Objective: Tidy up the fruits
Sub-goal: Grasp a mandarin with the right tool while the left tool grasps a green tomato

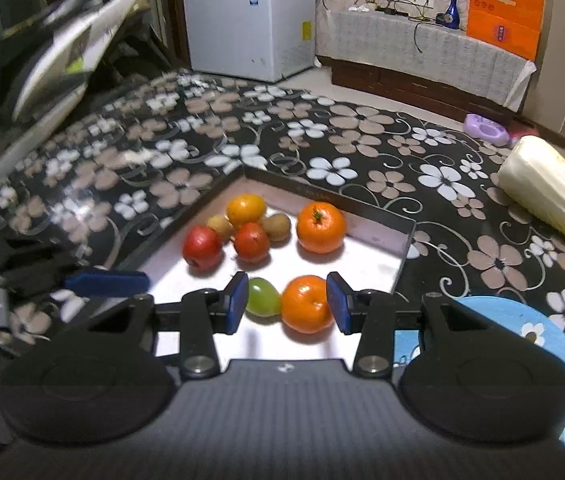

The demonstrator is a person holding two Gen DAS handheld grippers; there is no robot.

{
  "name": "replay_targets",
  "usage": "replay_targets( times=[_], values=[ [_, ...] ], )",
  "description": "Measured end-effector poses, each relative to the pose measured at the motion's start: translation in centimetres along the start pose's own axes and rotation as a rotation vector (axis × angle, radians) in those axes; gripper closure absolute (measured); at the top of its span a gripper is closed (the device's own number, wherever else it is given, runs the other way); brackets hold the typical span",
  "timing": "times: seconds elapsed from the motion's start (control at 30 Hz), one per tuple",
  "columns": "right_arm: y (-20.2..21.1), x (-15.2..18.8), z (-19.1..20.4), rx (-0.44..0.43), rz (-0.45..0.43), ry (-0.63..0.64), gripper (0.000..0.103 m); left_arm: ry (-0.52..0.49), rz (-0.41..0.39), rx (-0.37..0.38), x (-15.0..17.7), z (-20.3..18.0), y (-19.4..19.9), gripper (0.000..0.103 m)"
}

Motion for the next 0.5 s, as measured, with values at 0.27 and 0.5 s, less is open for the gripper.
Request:
replay_targets(
  times=[0.27,0.5],
  values=[
    [-1.8,1.1,0.0,0.049,0.06,0.078,0.059,0.013,0.002,0.002,0.0,0.6,0.0,0.031],
    [-2.1,1.0,-0.5,0.053,0.064,0.051,0.059,0.019,0.006,0.002,0.1,0.7,0.0,0.031]
  ],
)
Point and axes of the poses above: each gripper's, at about its wrist camera, not at the fingertips, and y roughly against the way its jaws point, z to its left, x to its underside, the point moved 6 cm from there along -y, roughly the way its jaws point, and after that the axes turned 14 degrees about -z, right-handed, at the moved point
